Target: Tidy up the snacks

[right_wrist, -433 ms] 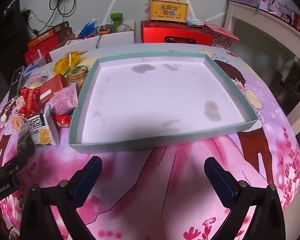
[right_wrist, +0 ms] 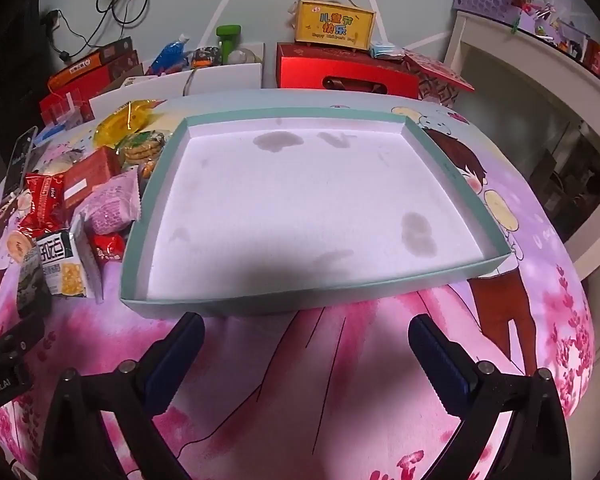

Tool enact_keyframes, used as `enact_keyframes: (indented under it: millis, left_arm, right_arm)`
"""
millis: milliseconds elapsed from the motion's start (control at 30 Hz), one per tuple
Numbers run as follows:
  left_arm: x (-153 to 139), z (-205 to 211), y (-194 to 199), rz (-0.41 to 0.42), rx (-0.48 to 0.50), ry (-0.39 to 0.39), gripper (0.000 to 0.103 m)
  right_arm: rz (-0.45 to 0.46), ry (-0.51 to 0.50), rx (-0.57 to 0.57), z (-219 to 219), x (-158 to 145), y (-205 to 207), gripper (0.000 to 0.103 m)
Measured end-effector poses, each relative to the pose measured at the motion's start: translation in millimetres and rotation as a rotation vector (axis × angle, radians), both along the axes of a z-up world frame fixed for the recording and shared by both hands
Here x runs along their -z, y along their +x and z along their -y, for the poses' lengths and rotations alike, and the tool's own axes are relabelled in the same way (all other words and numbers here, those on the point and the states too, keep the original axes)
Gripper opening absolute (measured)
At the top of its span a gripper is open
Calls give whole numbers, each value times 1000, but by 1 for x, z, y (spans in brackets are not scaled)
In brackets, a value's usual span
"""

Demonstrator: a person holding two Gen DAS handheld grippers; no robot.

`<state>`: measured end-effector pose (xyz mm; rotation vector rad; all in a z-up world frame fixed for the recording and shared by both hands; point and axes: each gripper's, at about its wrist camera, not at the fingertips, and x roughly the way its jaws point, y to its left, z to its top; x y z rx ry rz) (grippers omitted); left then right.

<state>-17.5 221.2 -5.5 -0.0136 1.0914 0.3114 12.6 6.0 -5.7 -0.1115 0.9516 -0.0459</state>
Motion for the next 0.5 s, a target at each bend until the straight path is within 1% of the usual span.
enact_keyframes:
  millis: [267, 500]
  left_arm:
    - [7, 1, 2, -19, 8, 13, 103]
    - [8, 0, 2, -29, 12, 21, 103]
  right_arm:
    - [-4, -2, -19, -2, 2, 1, 103]
    - [-4, -1, -26, -2, 2, 0, 103]
